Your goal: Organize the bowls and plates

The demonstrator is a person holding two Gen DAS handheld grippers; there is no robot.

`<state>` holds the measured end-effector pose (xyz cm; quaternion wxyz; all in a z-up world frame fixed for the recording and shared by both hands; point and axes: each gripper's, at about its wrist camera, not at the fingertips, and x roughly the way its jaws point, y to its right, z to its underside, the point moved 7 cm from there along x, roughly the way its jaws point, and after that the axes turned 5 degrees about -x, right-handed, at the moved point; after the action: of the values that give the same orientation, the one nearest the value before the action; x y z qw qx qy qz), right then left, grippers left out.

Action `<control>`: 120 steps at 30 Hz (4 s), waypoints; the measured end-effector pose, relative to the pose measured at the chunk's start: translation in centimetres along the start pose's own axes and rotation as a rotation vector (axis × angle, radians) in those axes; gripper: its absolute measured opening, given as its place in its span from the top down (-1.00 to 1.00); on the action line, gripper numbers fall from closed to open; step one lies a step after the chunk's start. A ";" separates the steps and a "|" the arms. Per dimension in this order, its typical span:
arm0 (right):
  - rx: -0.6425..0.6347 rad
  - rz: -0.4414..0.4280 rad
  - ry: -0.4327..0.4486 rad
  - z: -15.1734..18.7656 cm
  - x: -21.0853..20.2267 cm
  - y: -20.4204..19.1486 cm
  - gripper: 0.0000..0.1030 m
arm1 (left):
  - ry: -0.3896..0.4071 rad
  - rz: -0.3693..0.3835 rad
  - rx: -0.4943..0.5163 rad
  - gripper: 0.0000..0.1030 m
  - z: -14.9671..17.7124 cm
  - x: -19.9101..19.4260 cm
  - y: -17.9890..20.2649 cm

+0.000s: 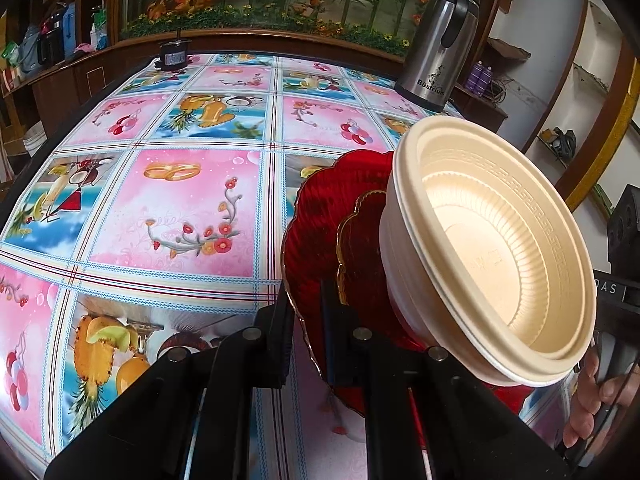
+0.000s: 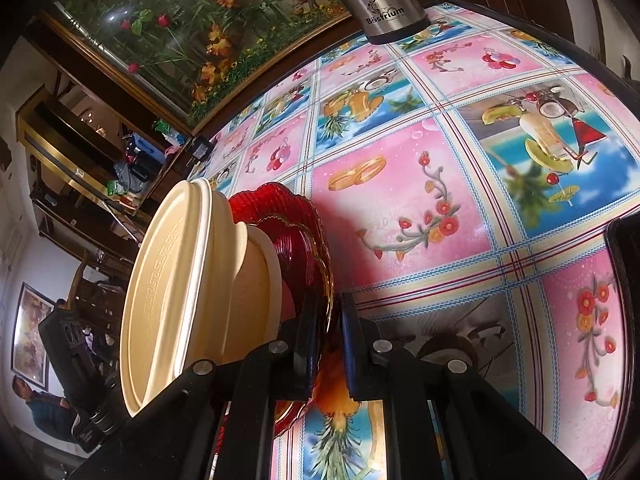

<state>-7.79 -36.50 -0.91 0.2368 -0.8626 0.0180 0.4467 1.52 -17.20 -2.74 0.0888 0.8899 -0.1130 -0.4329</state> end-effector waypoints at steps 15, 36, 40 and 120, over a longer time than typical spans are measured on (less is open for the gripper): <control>-0.018 0.023 0.043 1.0 -3.2 -0.3 0.54 | 0.005 -0.014 -0.013 0.43 0.6 -0.9 -1.1; 0.010 0.065 0.156 7.0 -8.1 0.6 0.25 | 0.185 0.006 -0.121 -0.55 2.6 -7.2 -4.1; -0.011 0.089 0.169 8.1 -8.3 -0.1 0.12 | 0.246 0.032 -0.130 -0.65 4.1 -9.1 -3.9; -0.204 0.298 0.201 11.6 -6.5 -2.5 -0.88 | 0.264 -0.223 0.138 -1.00 10.3 -10.4 4.0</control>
<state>-19.96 -30.56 -0.53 0.0765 -0.9102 0.1238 0.3878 -13.33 -18.78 -0.22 -0.0069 0.9500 -0.0304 -0.3108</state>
